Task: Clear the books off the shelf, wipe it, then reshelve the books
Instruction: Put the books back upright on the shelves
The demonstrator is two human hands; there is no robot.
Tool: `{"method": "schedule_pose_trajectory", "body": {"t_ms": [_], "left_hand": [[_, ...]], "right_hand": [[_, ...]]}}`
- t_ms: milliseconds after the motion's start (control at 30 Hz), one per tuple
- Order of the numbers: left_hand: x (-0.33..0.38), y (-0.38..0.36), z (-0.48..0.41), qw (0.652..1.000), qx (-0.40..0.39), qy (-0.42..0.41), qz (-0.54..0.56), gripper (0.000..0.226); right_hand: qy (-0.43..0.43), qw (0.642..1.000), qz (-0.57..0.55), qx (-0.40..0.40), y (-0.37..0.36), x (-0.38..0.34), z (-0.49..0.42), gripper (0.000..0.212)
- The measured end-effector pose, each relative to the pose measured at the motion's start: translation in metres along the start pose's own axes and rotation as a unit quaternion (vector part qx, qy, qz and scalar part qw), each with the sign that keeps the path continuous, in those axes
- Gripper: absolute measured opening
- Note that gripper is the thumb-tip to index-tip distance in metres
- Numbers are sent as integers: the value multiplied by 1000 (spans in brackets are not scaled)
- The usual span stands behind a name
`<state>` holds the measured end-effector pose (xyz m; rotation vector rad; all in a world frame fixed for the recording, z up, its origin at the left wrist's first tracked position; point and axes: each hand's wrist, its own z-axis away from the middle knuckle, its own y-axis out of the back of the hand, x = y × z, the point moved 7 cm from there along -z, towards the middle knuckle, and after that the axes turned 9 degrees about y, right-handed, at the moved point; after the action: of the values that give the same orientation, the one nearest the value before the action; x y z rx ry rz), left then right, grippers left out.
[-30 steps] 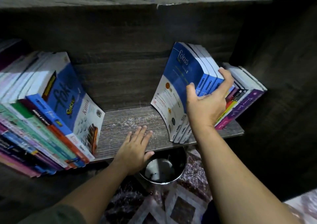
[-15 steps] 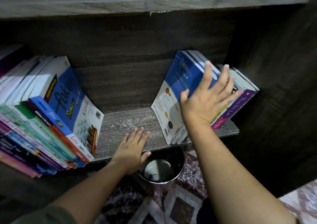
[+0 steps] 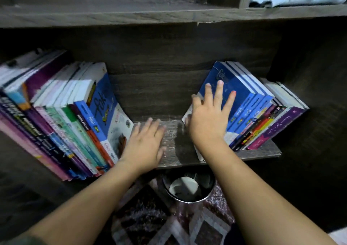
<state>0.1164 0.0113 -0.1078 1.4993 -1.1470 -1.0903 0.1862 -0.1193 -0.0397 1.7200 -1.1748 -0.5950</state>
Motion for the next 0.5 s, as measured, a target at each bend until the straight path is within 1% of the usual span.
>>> {"method": "schedule_pose_trajectory", "body": {"t_ms": [67, 133, 167, 233, 300, 333, 433, 500], "left_hand": [[-21, 57, 12, 990, 142, 12, 13, 54], [-50, 109, 36, 961, 269, 54, 22, 42], [-68, 130, 50, 945, 312, 94, 20, 37], [-107, 157, 77, 909, 373, 187, 22, 32], [-143, 164, 94, 884, 393, 252, 25, 35], [-157, 162, 97, 882, 388, 266, 23, 38], [-183, 147, 93, 899, 359, 252, 20, 44], [-190, 139, 91, 901, 366, 232, 20, 44]], "right_hand": [[51, 993, -85, 70, 17, -24, -5, 52], [90, 975, -173, 110, 27, -48, -8, 49], [113, 963, -214, 121, 30, -61, -9, 47], [179, 933, -279, 138, 39, -90, -8, 46], [247, 901, -325, 149, 48, -118, -6, 52], [269, 888, -344, 146, 53, -130, -7, 56], [297, 862, -395, 109, 61, -164, -12, 67], [316, 852, -409, 80, 64, -185, -12, 68]]}}
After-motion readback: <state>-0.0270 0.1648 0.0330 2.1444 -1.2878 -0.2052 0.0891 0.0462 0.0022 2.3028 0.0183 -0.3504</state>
